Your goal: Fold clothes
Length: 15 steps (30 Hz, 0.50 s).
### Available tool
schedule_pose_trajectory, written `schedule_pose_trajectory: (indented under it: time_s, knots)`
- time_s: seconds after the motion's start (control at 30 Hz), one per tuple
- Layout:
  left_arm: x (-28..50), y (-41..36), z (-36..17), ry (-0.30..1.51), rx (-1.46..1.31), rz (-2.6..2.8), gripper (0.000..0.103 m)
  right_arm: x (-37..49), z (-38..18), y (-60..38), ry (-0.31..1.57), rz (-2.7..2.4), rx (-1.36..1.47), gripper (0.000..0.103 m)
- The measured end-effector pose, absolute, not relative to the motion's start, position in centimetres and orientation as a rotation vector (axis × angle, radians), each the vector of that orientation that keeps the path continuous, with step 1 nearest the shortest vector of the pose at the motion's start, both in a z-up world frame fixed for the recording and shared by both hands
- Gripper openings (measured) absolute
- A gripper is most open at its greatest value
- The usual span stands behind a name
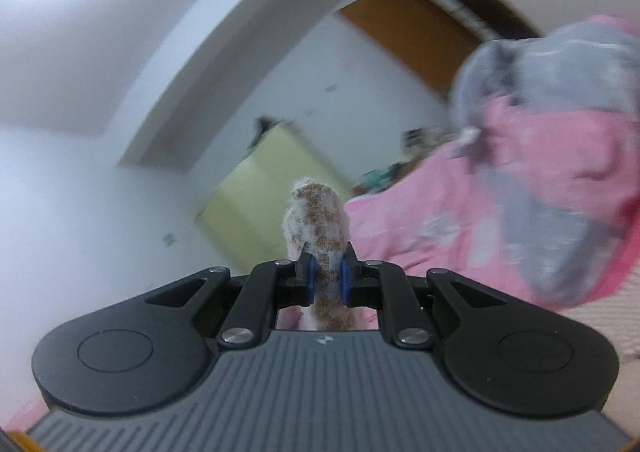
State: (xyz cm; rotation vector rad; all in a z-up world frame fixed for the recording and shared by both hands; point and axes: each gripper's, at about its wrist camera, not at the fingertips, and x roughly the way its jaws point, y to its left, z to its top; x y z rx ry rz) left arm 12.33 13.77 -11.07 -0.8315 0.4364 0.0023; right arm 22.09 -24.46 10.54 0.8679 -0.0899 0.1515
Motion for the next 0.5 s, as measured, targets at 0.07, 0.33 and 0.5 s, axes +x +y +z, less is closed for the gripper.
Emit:
schedule_pose_trajectory:
  time_s: [0.07,0.33,0.5]
  knots:
    - [12.5,13.8,-11.1,0.436,-0.833,0.004,0.077,22.0,9.3,-26.2,-0.093,0.087,0.924,0.01]
    - [12.2,14.1,-11.0,0.42,-0.851,0.054,0.075,27.4,12.9,-21.0,-0.114,0.16,0.92,0.01]
    - [11.3,14.8,-11.2,0.4,-0.887,0.103,0.072,31.4,16.9,-7.7,-0.046,0.408,0.798,0.011]
